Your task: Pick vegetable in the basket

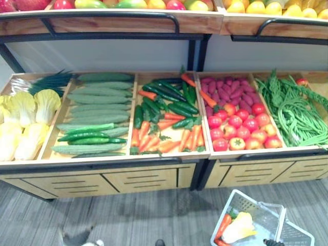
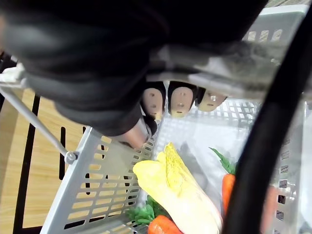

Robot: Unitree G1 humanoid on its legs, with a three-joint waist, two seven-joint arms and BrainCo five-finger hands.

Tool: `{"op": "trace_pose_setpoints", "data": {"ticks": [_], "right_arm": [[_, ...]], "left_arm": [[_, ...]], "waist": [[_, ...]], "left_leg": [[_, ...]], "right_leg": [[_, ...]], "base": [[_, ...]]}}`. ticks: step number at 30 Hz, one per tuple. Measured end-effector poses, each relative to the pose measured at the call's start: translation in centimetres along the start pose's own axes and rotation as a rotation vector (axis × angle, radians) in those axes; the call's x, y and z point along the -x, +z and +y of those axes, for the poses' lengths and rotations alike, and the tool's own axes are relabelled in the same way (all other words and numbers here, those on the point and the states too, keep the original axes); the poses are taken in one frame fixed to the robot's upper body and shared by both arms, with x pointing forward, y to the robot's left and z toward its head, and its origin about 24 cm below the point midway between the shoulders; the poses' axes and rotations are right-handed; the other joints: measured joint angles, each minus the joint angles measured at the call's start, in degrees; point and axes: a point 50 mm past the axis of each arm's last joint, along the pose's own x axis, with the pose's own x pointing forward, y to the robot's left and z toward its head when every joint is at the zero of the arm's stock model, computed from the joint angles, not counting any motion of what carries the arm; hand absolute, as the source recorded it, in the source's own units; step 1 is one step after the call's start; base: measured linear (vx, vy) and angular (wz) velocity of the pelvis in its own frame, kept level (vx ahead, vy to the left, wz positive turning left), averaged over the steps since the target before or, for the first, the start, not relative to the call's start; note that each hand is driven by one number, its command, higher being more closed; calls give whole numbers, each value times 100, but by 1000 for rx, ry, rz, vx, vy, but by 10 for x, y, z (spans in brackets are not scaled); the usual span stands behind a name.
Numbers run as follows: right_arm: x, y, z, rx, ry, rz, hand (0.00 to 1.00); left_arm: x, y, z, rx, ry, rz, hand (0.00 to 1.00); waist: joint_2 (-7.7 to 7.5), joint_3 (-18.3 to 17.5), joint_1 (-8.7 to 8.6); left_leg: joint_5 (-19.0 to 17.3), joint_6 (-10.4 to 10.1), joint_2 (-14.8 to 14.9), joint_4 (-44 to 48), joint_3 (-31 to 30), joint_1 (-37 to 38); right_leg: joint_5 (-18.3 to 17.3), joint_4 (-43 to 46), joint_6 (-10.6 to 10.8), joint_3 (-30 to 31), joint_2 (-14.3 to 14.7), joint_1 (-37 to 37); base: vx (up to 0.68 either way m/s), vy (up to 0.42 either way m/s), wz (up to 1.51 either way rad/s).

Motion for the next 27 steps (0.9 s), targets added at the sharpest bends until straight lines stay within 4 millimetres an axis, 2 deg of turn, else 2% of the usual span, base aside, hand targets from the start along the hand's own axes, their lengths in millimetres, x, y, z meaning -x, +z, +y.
{"op": "trace_pose_setpoints", "data": {"ticks": [2, 4, 7, 10, 13, 15, 16, 17, 18, 20, 21, 23, 24, 25, 26, 27], "right_arm": [[0, 0, 1, 3, 0, 1, 100], [0, 2, 3, 9, 8, -6, 100], [0, 3, 4, 14, 12, -8, 100], [-1, 5, 3, 48, 19, -19, 100], [-1, 7, 4, 63, 27, -25, 100], [-1, 7, 3, 59, 24, -28, 100], [-1, 9, 2, 52, 21, -34, 100], [-1, 9, 2, 50, 21, -34, 100], [-1, 11, 2, 35, 21, -44, 100], [0, 16, 6, 17, 31, -66, 100], [0, 19, 10, 10, 42, -81, 100], [1, 25, 15, 8, 53, -110, 100], [1, 30, 17, 13, 59, -126, 100], [1, 38, 21, 19, 74, -155, 100], [0, 44, 19, 6, 57, -169, 100], [-1, 44, 16, 11, 50, -166, 100]], "left_arm": [[7, -32, -1, -40, -53, 142, 0], [12, -44, -4, -75, -109, 178, 0], [18, -50, -16, -136, -239, 188, 0], [29, -49, -36, -221, -406, 150, 0], [38, -48, -51, -336, -538, 92, 0], [42, -42, -61, -372, -597, 55, 0], [46, -37, -69, -400, -638, 20, 0], [47, -36, -71, -403, -644, 13, 0], [47, -35, -72, -424, -659, -3, 0], [45, -31, -73, -468, -669, -25, 0], [45, -32, -74, -480, -673, -19, 0], [45, -31, -76, -484, -677, -25, 0], [46, -31, -76, -484, -677, -27, 0], [45, -24, -80, -477, -679, -50, 0], [44, -18, -81, -473, -677, -73, 0], [43, -17, -81, -472, -677, -77, 0]], "waist": [[7, 3, 2], [20, 8, 4], [64, 20, 5], [120, 14, -83], [108, 55, -95], [75, 119, -166], [69, 210, -170], [69, 211, -175], [79, 224, -196], [83, 289, -208], [108, 305, -228], [173, 371, -266], [322, 409, -255], [307, 673, -278], [280, 806, -289], [260, 821, -272]], "left_leg": [[-28, -35, 18, -1, 47, 114], [-46, -61, 58, -2, 112, 171], [-71, -95, 103, -3, 241, 248], [-119, -131, 107, -4, 363, 319], [-223, -102, 101, 38, 564, 478], [-489, -56, 98, 459, 586, 400], [-851, -35, 156, 1054, 689, 280], [-887, -29, 164, 1111, 707, 264], [-1102, 14, 230, 1460, 827, 164], [-1348, -12, 319, 1727, 1105, 96], [-1436, -9, 415, 1789, 1396, 59], [-1423, 101, 549, 1765, 1916, 58], [-1355, 210, 712, 1640, 2259, 84], [-1301, 308, 764, 1528, 2636, 200], [-1257, 359, 746, 1399, 2933, 340], [-1242, 368, 747, 1360, 3086, 412]], "right_leg": [[-15, -5, 23, 37, 24, 87], [-23, 0, 19, 123, 60, 89], [-41, 17, -9, 264, 92, 77], [-51, 19, -19, 385, 88, 70], [-140, 209, 20, 609, 35, 30], [-368, 635, 65, 673, -124, -98], [-510, 1033, 150, 832, -259, -215], [-508, 1058, 156, 861, -273, -234], [-511, 1173, 190, 988, -317, -311], [-369, 1268, 275, 1339, -256, -514], [-106, 1265, 231, 1605, -153, -755], [653, 882, 31, 1737, 89, -984], [1162, 434, -56, 1691, 233, -951], [740, 1116, -354, 1020, 158, -1019], [-32, 2323, -552, 315, -103, -1116], [-259, 2840, -670, 14, -210, -1087]], "base": [[50, -29, -12], [14, -28, -20], [-9, -22, -23], [-13, -3, -23], [-3, 23, -35], [12, 50, -17], [7, 53, -23], [17, 89, -43], [10, 88, -53], [-8, 105, -84], [-42, 151, -128], [-72, 174, -142], [-154, 147, -139], [-196, 164, -153], [-139, 131, -125], [-79, 131, -131]]}}
